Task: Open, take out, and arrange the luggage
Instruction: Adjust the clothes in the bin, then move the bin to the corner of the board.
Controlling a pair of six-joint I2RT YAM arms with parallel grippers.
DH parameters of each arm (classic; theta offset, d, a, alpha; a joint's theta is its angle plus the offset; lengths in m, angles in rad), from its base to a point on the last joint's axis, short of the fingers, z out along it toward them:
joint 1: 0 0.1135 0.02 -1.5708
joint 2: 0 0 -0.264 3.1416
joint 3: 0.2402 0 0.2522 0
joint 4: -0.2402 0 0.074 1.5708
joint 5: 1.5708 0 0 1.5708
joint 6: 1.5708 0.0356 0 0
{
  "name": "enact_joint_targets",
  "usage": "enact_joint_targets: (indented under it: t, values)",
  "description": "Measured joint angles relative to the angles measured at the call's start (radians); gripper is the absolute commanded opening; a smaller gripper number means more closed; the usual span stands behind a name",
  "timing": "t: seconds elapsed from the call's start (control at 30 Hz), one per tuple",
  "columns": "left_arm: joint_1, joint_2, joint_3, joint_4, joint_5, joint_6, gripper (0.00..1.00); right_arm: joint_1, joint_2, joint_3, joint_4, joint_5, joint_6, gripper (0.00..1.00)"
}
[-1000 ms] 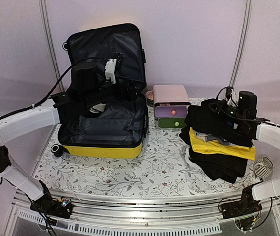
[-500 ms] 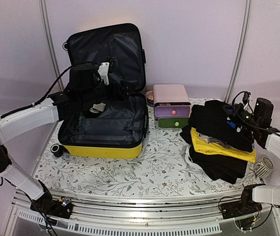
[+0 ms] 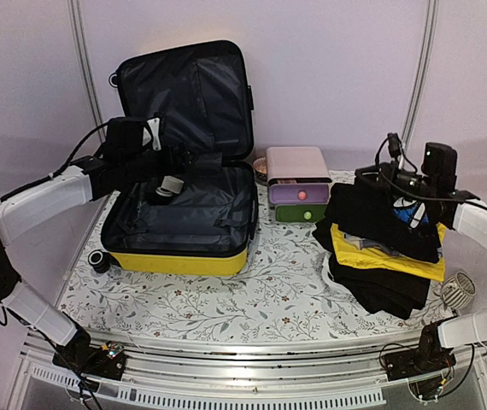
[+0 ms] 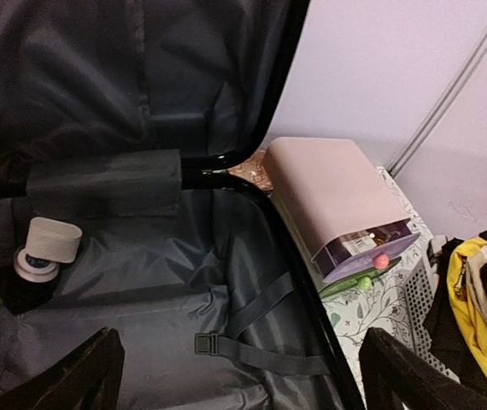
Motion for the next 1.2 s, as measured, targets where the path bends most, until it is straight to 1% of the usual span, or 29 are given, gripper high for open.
enact_joint_targets:
  t: [0.13,0.2,0.3,0.4,0.43,0.47,0.53,0.57,0.6,0.67,0.8,0.9,1.0,1.1,1.2]
  values:
    - [0.038,-0.004,-0.03,-0.015,0.01,-0.011,0.98,-0.069,0.017,-0.222,0.047,0.027,0.036,0.01]
    - [0.045,-0.011,-0.053,-0.021,0.018,-0.014,0.98,-0.098,0.018,-0.292,0.097,0.041,0.054,0.01]
    - [0.053,-0.021,-0.08,-0.027,0.034,-0.014,0.98,-0.106,-0.014,-0.333,0.164,0.062,0.07,0.01]
    - [0.068,-0.023,-0.092,-0.03,0.042,-0.015,0.98,-0.11,-0.07,-0.347,0.147,0.109,0.069,0.01]
    - [0.073,-0.023,-0.094,-0.03,0.045,-0.015,0.98,-0.112,-0.085,-0.344,0.129,0.127,0.064,0.03]
    - [0.078,-0.023,-0.094,-0.031,0.047,-0.016,0.98,-0.113,-0.1,-0.333,0.094,0.149,0.052,0.08]
    - [0.088,-0.023,-0.094,-0.03,0.05,-0.018,0.98,-0.113,-0.108,-0.281,0.008,0.182,0.006,0.24]
    - [0.092,-0.023,-0.094,-0.03,0.052,-0.019,0.98,-0.106,-0.102,-0.237,-0.05,0.201,-0.023,0.3]
    - [0.093,-0.023,-0.094,-0.03,0.053,-0.021,0.98,-0.093,-0.089,-0.18,-0.111,0.227,-0.057,0.35]
    - [0.093,-0.021,-0.094,-0.029,0.065,-0.026,0.98,-0.047,-0.051,-0.048,-0.208,0.291,-0.131,0.4]
    - [0.09,-0.007,-0.092,-0.025,0.117,-0.041,0.98,0.069,0.024,0.177,-0.315,0.389,-0.249,0.43]
    - [0.078,0.01,-0.091,-0.018,0.144,-0.053,0.98,0.138,0.1,0.307,-0.361,0.425,-0.319,0.43]
    - [0.058,0.018,-0.091,-0.01,0.164,-0.06,0.98,0.236,0.229,0.466,-0.422,0.484,-0.393,0.49]
    - [0.042,0.018,-0.091,-0.003,0.173,-0.063,0.98,0.37,0.365,0.595,-0.472,0.553,-0.44,0.5]
    - [0.035,0.017,-0.095,0.002,0.174,-0.066,0.98,0.488,0.482,0.669,-0.496,0.613,-0.447,0.47]
